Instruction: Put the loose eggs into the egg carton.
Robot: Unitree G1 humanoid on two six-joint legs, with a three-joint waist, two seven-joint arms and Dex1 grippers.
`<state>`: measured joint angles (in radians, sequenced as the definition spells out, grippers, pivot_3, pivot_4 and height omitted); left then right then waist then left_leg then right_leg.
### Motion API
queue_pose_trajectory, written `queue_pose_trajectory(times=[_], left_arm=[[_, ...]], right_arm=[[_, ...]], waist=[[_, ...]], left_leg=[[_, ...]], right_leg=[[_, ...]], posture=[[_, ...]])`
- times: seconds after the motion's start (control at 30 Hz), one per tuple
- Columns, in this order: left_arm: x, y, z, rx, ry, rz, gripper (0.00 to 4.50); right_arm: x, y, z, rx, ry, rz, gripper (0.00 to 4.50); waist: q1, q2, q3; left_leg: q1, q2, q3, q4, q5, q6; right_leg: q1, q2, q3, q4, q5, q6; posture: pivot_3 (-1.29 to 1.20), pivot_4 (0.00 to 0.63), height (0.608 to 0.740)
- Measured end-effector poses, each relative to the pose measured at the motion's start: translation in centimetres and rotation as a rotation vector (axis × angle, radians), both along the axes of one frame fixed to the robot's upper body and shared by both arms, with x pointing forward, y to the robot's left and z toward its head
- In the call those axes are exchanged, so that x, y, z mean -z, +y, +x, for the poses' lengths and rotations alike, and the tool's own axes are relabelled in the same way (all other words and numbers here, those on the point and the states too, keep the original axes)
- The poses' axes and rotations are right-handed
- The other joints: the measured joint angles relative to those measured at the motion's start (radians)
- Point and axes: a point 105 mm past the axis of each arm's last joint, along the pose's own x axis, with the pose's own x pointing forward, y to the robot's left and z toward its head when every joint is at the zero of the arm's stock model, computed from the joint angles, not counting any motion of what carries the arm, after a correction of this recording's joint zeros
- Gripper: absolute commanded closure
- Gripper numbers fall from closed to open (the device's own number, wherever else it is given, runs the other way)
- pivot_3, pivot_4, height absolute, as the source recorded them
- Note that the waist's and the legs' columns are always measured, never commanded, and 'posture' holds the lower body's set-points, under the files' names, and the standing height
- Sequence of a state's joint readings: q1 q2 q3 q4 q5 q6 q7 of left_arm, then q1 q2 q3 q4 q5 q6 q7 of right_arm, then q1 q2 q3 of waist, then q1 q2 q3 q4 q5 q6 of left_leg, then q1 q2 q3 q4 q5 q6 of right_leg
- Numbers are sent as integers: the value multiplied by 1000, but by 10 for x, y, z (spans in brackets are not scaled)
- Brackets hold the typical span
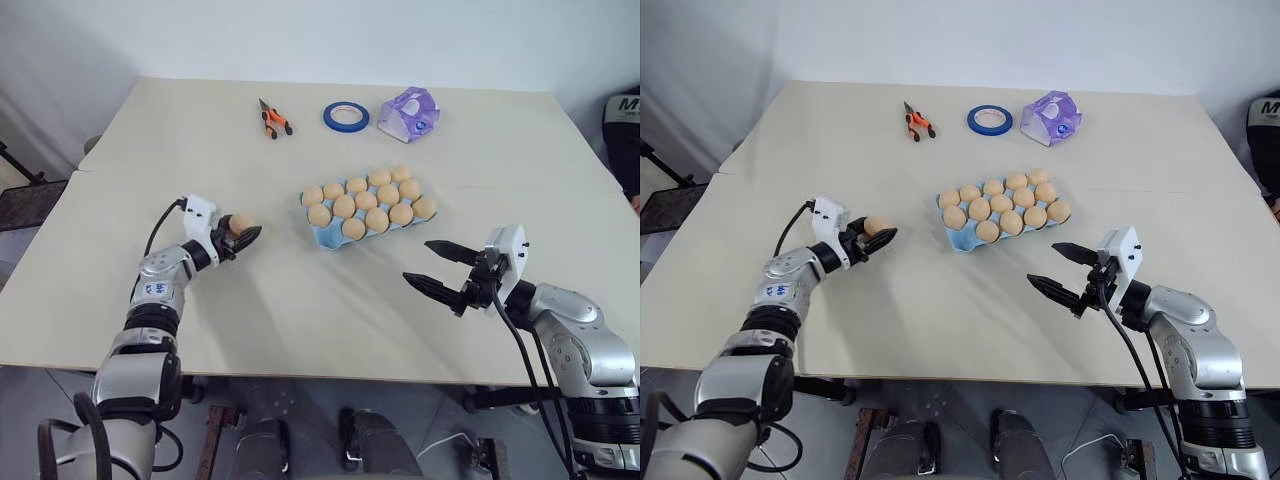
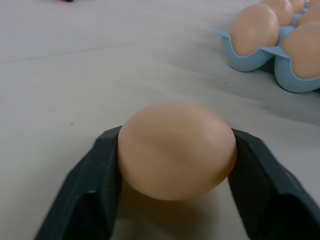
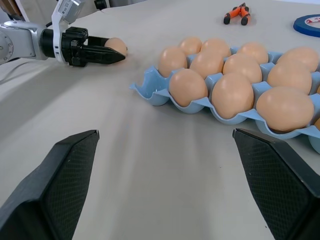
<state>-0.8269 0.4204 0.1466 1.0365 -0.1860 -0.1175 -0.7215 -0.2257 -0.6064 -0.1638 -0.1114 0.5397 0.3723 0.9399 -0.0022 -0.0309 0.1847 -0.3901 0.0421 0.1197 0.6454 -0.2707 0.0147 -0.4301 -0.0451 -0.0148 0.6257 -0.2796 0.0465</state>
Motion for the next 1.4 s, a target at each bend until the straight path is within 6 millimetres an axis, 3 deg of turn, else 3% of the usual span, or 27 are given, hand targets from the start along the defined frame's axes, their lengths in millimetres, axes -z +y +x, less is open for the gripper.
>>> queue_pose_trajectory(times=[0.2, 0.33, 0.43, 0.57, 0.67, 0.83, 1.03, 1.07, 1.27, 1.4], left_arm=[[-6, -16, -2, 89, -22, 13, 2105], [-31, -57, -5, 275, -89, 16, 2105], [-43, -70, -6, 337, -113, 33, 2105], [-57, -108, -9, 475, -150, 51, 2105], [-62, -120, -9, 522, -163, 64, 2105], [-47, -127, -10, 548, -104, 82, 2105], [-44, -127, -10, 550, -89, 94, 126], [-45, -127, -10, 552, -92, 95, 23], [-48, -131, -10, 567, -100, 92, 23], [-61, -126, -10, 558, -145, 59, 23]], right_arm=[[2, -1, 0, 12, 5, 0, 0], [1, -1, 1, 19, 4, 0, 0], [2, -2, 1, 23, 5, 0, 0], [2, -2, 1, 33, 5, 0, 0], [5, -4, 1, 44, 14, 1, 0], [11, -5, -4, 63, 27, -2, 0], [13, -7, -8, 84, 29, -5, 0], [13, -6, -8, 84, 28, -5, 0], [12, -6, -8, 86, 25, -3, 0], [9, -5, -6, 78, 13, -2, 0]], waist=[[0, 0, 0], [2, 0, 0], [-1, 0, 0], [1, 0, 0], [-3, 0, 0], [-2, 0, 0], [0, 0, 1], [-1, 0, 1], [-2, 0, 1], [-2, 0, 1]], left_leg=[[-1, 0, 0, 0, 0, 0], [-1, 0, 0, 1, 0, 0], [-1, 0, 0, 1, 0, 0], [-1, 0, 0, 2, 0, 0], [-1, 0, 1, 1, 0, 0], [-1, 0, 1, 2, 0, 0], [-1, 0, 1, 2, 0, 0], [-1, 0, 1, 2, 0, 0], [-1, 0, 1, 2, 0, 0], [-1, 0, 1, 2, 0, 0]], right_leg=[[0, 0, 0, 0, 0, 0], [0, 0, 0, 0, 0, 0], [0, 1, 0, 0, 0, 0], [0, 1, 0, 0, 0, 0], [0, 2, 1, 0, 0, 0], [-1, 3, 1, 0, 0, 0], [-1, 3, 1, 0, 0, 1], [-1, 3, 1, 0, 0, 1], [-1, 3, 1, 0, 0, 1], [-1, 3, 1, 1, 0, 1]], posture=[[0, 150, 740], [0, 150, 740], [0, 150, 740], [0, 150, 740], [0, 150, 740], [0, 150, 740], [0, 150, 740], [0, 150, 740], [0, 150, 740], [0, 150, 740]])
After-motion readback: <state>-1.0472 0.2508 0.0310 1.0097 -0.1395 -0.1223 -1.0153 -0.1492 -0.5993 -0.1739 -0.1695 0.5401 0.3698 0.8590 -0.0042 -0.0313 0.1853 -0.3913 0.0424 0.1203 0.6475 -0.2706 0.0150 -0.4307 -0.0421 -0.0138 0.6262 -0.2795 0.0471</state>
